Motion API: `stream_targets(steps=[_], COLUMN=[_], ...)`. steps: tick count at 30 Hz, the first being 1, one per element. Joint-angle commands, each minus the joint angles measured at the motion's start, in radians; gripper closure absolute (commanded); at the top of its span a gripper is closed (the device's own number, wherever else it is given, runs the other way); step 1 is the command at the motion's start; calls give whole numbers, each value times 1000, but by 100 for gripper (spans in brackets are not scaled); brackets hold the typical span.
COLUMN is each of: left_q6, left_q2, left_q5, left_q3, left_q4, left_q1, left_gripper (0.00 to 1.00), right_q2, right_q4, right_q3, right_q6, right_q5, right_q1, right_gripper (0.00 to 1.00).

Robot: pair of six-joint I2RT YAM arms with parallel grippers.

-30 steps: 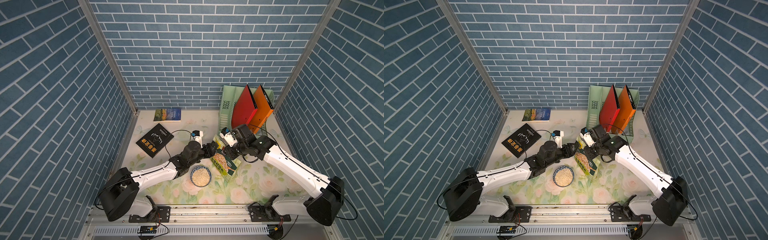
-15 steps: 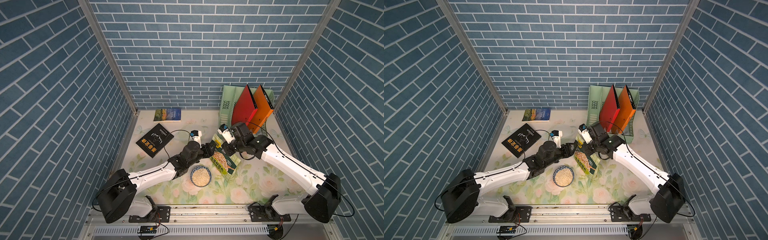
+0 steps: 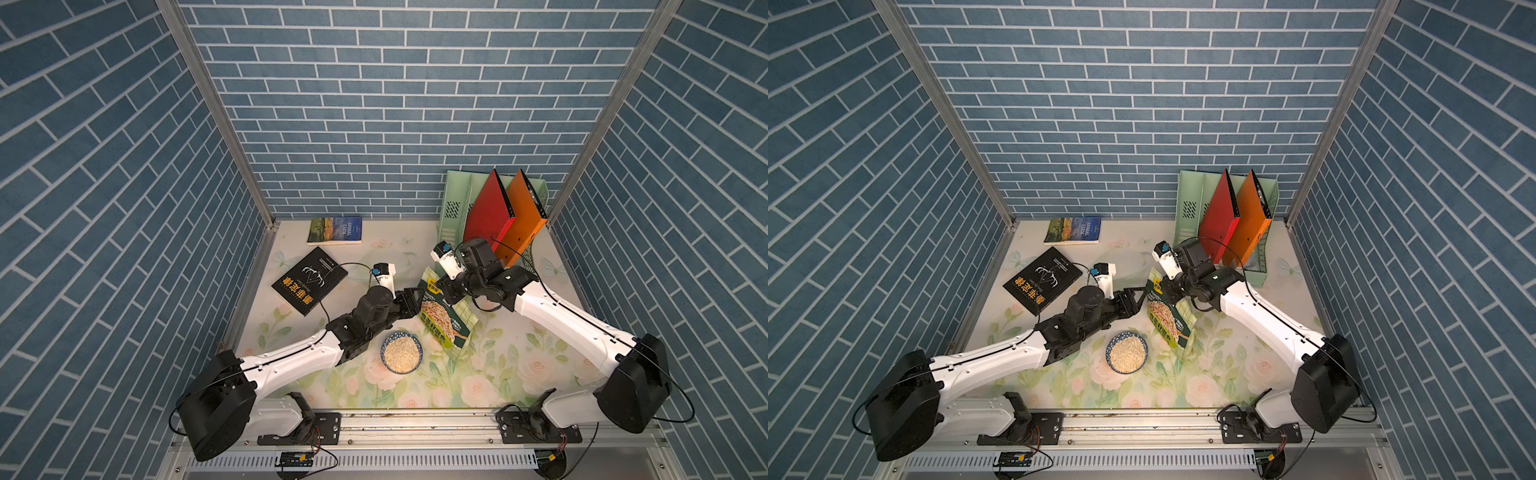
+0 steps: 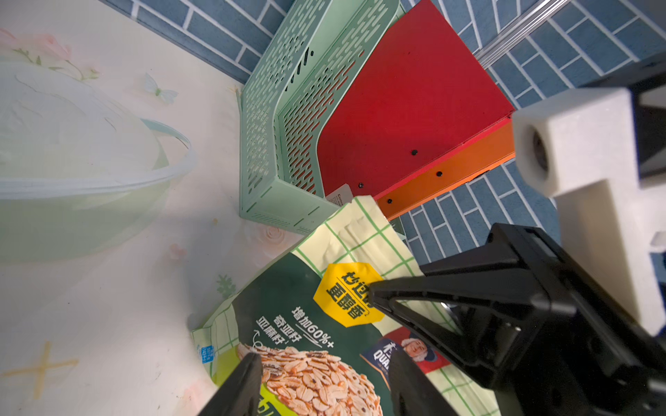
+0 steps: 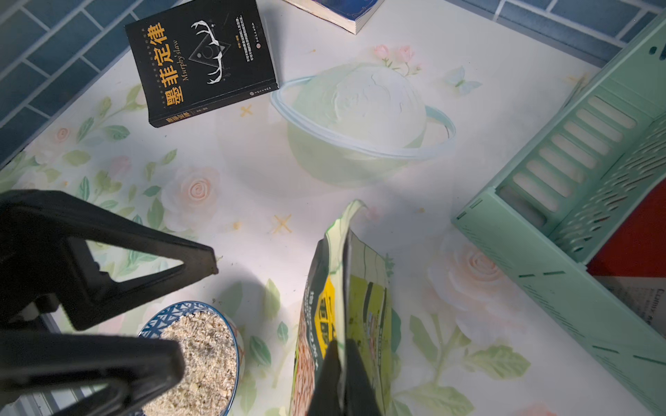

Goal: Pour the oats into the breakfast bowl
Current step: Close the oats bag at the center of the board.

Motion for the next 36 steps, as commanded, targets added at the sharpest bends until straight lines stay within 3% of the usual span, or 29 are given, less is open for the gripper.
stream_targets(steps=[1, 4, 6, 8, 13, 16, 18, 19, 23, 29, 32, 34, 36], left_q6=[29, 29, 35, 43, 123, 180, 239, 263, 340, 471, 524, 545, 547], left_q2=[-38, -69, -89, -109, -156, -191, -214, -225, -261, -315, -307, -290, -277], left_q5=[-40, -62, -71, -86, -133, -204, -241, -276, -480, -668, -756, -764, -771], left_q3=[-28, -47, -50, -49, -17, 9, 26, 39, 75, 32, -9, -44, -74], left_q4=[-20, -29, -45, -71, -172, -231, -244, -255, -297, -215, -163, -138, -121], left_q1=[-5, -5, -6, -5, -4, -3, -1, -1, -1, 33, 91, 172, 246], left_gripper=[38, 36, 33, 30, 16, 3, 0, 0, 0, 0, 0, 0, 0], right_q2=[-4, 24, 52, 74, 58, -11, -81, -127, -367, -731, -823, -832, -819], right_q4=[79, 92, 83, 75, 96, 145, 213, 257, 534, 862, 968, 1106, 1205], right_q3=[0, 14, 34, 47, 57, 43, 10, -18, -243, -568, -692, -792, -865], right_q6=[-13, -15, -16, -22, -21, -4, 9, 17, 50, 47, -75, -204, -246], right_q5=[-36, -29, -22, -18, -63, -77, -58, -33, 198, 596, 784, 978, 1023], right_q1=[-5, -8, -10, -11, -9, -10, -11, -11, -11, -11, -12, -24, -82], right_gripper=[78, 72, 80, 99, 99, 43, 23, 18, 2, 0, 0, 0, 0])
